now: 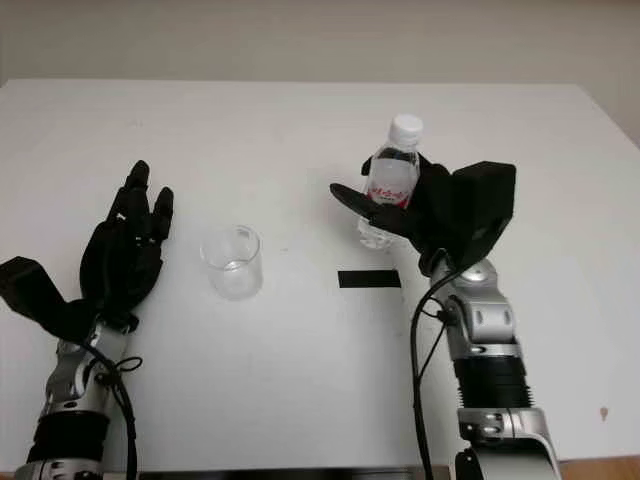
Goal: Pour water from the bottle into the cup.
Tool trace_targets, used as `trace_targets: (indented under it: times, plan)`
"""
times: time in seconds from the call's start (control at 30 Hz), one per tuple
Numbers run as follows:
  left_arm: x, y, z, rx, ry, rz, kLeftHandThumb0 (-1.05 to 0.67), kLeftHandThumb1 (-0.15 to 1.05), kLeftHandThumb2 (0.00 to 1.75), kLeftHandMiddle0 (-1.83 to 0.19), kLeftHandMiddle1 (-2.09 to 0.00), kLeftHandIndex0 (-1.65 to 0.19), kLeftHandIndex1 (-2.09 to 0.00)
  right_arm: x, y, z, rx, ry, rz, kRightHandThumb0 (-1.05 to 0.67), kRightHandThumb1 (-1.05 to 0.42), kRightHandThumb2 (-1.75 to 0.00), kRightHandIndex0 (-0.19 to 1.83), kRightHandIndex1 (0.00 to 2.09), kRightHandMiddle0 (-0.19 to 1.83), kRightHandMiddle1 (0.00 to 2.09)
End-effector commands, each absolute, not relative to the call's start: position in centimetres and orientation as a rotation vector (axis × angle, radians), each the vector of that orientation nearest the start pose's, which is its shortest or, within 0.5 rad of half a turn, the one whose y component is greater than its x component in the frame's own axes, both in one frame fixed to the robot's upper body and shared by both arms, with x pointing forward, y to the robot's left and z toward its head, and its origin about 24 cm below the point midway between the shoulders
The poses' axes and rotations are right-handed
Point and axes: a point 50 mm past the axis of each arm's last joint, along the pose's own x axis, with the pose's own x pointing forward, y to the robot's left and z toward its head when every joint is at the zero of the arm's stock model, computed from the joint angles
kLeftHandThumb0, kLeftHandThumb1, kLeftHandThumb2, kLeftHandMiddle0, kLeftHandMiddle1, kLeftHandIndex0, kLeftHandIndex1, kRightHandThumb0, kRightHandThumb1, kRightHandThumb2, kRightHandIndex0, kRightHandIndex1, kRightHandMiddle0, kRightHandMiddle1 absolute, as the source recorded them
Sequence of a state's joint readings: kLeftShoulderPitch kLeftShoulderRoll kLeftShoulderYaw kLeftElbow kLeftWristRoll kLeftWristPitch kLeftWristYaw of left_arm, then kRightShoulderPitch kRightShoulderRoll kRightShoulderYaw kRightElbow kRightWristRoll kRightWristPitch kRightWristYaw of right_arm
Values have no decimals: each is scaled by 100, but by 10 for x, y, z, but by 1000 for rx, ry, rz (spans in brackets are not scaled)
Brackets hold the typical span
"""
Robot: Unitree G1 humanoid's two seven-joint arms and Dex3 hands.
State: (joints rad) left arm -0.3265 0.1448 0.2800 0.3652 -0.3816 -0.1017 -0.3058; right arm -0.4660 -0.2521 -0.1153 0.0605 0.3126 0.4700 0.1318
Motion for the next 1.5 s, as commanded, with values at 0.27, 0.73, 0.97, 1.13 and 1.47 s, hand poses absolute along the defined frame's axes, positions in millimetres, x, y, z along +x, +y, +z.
trace_targets:
  times: [0.27,0.73,0.97,1.13,1.47]
  plan:
    - [307,217,70,-286,-162,-73,-70,105,41,8,-5,7,-5,322,-174,132,81,99,201,-23,-105,-29,150,209,123,209]
    - [303,219,70,-280,-158,-63,-70,105,41,7,-6,6,-6,324,-165,119,23,110,214,-21,-105,-33,166,209,135,209]
    - [302,220,69,-287,-152,-55,-70,105,38,7,-6,6,-6,325,-165,111,41,124,235,-21,-105,-33,174,209,144,209]
    - [302,222,69,-283,-151,-56,-70,105,39,7,-5,6,-5,323,-166,108,41,133,236,-22,-105,-33,174,209,144,209]
    - [301,223,71,-287,-148,-49,-70,105,37,6,-6,5,-6,321,-169,103,42,148,222,-21,-105,-33,168,209,139,209]
